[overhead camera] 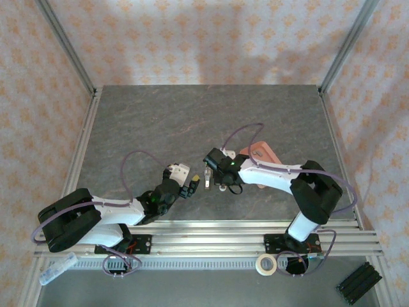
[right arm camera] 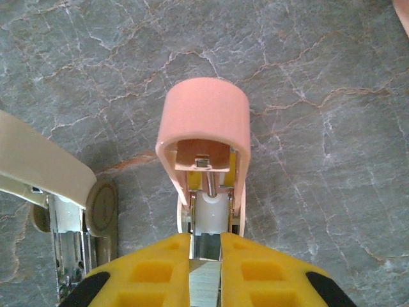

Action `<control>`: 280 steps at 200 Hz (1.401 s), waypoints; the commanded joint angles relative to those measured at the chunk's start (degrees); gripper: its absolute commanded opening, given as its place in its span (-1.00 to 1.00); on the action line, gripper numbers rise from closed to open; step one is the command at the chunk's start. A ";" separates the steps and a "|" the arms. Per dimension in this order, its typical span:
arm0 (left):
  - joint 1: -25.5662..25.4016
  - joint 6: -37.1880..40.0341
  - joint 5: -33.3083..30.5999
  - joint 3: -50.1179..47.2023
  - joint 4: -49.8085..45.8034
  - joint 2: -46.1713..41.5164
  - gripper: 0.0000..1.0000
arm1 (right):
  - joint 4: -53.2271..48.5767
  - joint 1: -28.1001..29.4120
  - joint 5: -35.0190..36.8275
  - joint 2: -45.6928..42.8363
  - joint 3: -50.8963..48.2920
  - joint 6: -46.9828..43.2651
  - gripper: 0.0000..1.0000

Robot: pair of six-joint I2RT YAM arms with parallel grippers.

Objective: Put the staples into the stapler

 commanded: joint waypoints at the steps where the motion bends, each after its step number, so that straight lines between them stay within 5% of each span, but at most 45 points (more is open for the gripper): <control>1: 0.44 0.50 -0.44 1.40 2.07 0.31 0.64 | -0.81 0.37 1.60 0.86 0.58 -0.19 -0.69; 127: 0.44 0.46 -0.22 1.54 2.28 0.61 0.64 | -0.91 1.42 2.38 0.74 -0.66 0.12 -0.69; 280: 0.42 -1.67 -1.06 -0.65 4.97 -1.26 0.64 | 9.09 3.64 10.83 -14.38 -9.91 -5.35 -0.67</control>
